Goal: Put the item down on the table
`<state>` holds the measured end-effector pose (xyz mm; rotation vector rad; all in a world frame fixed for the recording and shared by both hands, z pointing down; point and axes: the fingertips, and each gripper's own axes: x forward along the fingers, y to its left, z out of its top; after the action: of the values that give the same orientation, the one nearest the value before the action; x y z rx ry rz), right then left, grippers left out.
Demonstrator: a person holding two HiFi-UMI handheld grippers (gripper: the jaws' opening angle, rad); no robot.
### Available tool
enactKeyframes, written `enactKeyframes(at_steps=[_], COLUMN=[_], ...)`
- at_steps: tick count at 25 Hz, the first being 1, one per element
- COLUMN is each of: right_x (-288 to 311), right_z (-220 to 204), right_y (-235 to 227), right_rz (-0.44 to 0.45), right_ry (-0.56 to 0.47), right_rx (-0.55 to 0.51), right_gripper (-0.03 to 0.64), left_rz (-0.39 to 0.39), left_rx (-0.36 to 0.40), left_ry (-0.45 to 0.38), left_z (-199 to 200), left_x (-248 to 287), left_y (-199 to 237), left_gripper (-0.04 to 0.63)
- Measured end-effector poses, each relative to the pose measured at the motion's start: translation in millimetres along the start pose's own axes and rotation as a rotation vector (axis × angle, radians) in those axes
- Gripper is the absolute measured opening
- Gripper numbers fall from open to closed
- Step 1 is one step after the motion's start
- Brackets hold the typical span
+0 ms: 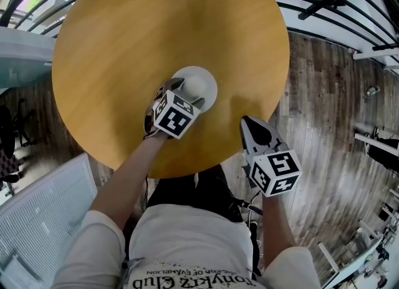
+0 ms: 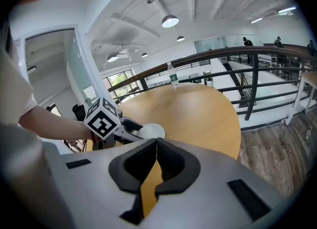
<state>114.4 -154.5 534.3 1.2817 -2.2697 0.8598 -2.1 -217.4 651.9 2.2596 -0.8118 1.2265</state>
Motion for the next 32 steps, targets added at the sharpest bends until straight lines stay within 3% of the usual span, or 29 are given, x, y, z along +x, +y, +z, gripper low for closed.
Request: enactKeyframes(at_steps=[11,16,19,21,25,32], right_x=[-24,-40,-53,-62,-79,-99], right_z=[12,19,22,24,25,35], right_y=[17,27,37,45,60,78], right_rz=[0.008,0.015,0.015,0.009,0.006,0.000], right_ry=[-0.021,-0.021,-0.035,-0.051,-0.073,-0.132], right_rx=[-0.051,-0.075,-0.086,-0.087,-0.092,-0.110], right_gripper=[0.025,0.025,0.025,0.025,0.025,0.025], left_rz=[0.041,0.098,0.134,0.156,0.131,0.095], left_rx=[-0.041,-0.074,-0.094,-0.085,-0.105,-0.178], left_ry=[-0.073,-0.165,-0.227,-0.246,-0.301,-0.418], left_z=[3,17,19,13,-2,-25], left_x=[-54,-97,-130,-154,-201,-255], left_y=[-3,-1,-3,-7,-24,-64], left_gripper=[0.328,0.211,0.086,0.057,0.025,0.025])
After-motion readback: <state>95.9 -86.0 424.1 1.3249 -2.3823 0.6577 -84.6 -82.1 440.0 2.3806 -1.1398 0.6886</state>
